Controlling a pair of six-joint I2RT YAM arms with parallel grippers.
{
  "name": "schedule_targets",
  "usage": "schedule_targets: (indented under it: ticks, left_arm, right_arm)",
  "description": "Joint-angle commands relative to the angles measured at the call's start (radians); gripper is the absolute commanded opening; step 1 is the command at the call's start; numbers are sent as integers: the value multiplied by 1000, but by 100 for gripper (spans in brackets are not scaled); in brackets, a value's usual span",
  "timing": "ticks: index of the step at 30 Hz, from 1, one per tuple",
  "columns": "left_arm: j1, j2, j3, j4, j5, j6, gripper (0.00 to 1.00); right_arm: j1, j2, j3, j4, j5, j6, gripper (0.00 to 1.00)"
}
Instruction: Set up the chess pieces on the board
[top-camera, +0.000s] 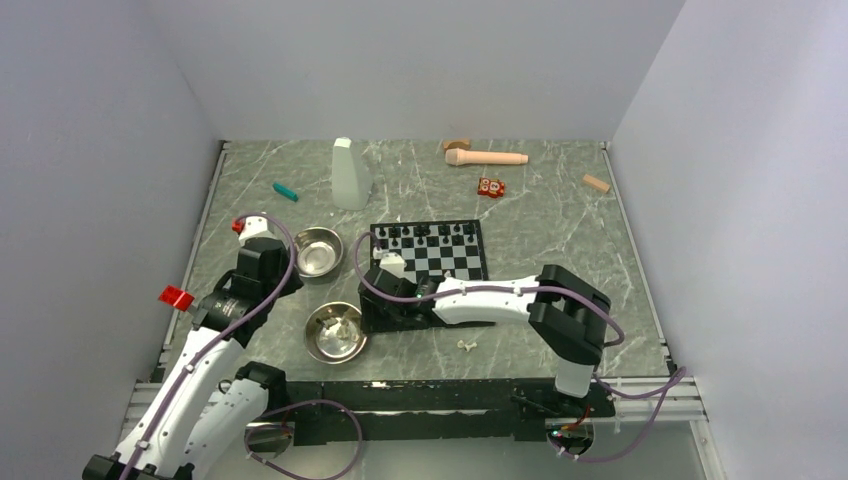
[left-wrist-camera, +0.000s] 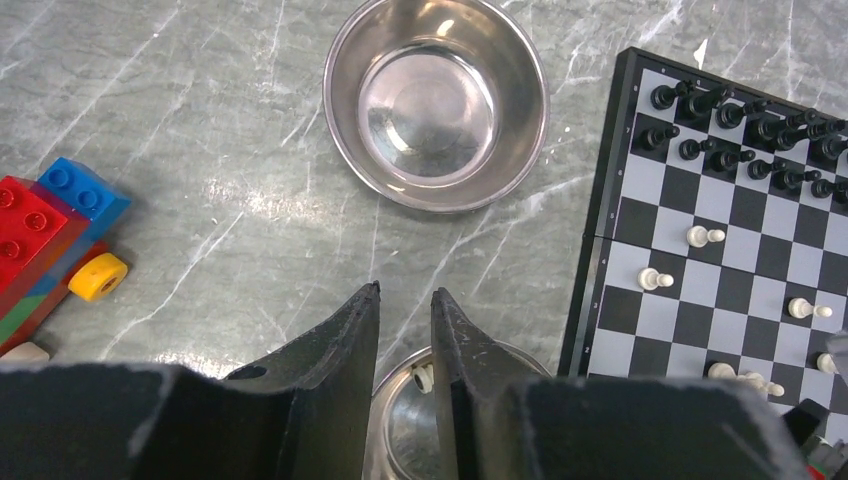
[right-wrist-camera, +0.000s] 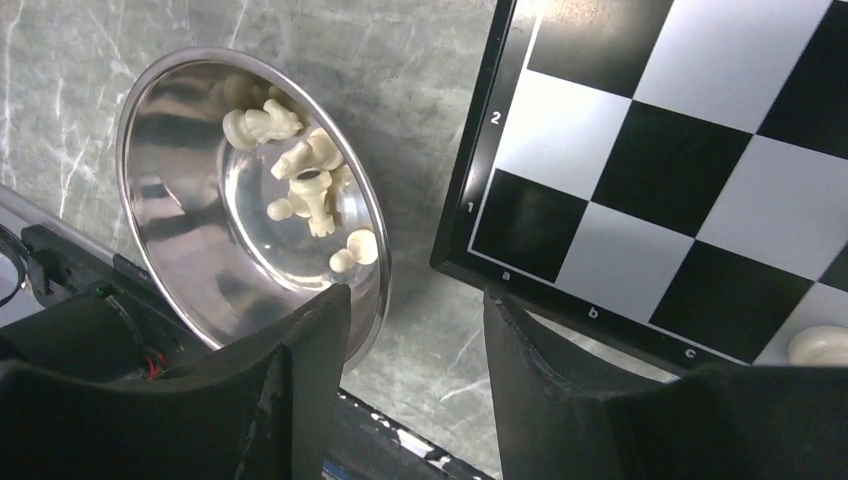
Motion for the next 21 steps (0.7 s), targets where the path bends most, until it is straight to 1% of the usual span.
schedule_targets:
  ticks: [1, 5, 13, 21]
  left_arm:
    - [16, -11, 28, -5, 32, 31, 31]
    - [21, -5, 19, 2, 46, 34, 30]
    - [28, -5, 18, 12, 58, 42, 30]
    - [33, -12, 19, 12, 56, 45, 30]
  right_arm:
    - [-2, 34, 72, 32, -14, 31, 55]
    - [-3, 66, 85, 43, -36, 33, 48]
    - [-2, 107, 104, 36, -55, 31, 39]
    - [-2, 118, 109, 38, -57, 28, 24]
